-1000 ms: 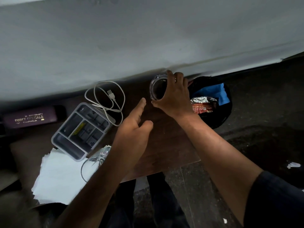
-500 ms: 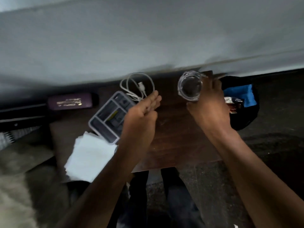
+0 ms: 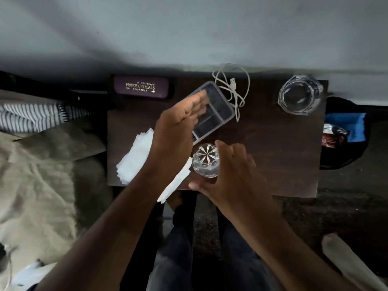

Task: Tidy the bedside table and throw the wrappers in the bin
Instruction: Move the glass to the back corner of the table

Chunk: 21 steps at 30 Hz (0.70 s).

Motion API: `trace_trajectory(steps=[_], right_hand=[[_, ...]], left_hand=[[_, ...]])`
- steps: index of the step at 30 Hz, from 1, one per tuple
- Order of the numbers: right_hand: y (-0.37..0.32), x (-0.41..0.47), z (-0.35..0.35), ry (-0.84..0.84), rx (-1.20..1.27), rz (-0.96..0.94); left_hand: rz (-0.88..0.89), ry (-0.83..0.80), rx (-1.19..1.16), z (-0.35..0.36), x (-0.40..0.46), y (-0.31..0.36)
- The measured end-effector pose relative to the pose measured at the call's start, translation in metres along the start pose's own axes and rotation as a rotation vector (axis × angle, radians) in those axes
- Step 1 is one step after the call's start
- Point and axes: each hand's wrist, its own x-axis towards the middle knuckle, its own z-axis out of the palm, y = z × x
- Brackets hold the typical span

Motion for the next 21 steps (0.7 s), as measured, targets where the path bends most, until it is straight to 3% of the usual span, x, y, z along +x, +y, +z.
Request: trace_trajectory(steps=[8, 21], right_hand=[[-0.002, 0.008, 0.035, 0.16, -0.029, -0.01], [-0.001, 0.017, 0.046, 0.182, 0.053, -0.021]], left_hand=[[-0.029, 0.007, 0.051, -0.023, -0.019, -0.026], [-0.022, -0.058, 0.165, -0.026, -0.023, -0.045]])
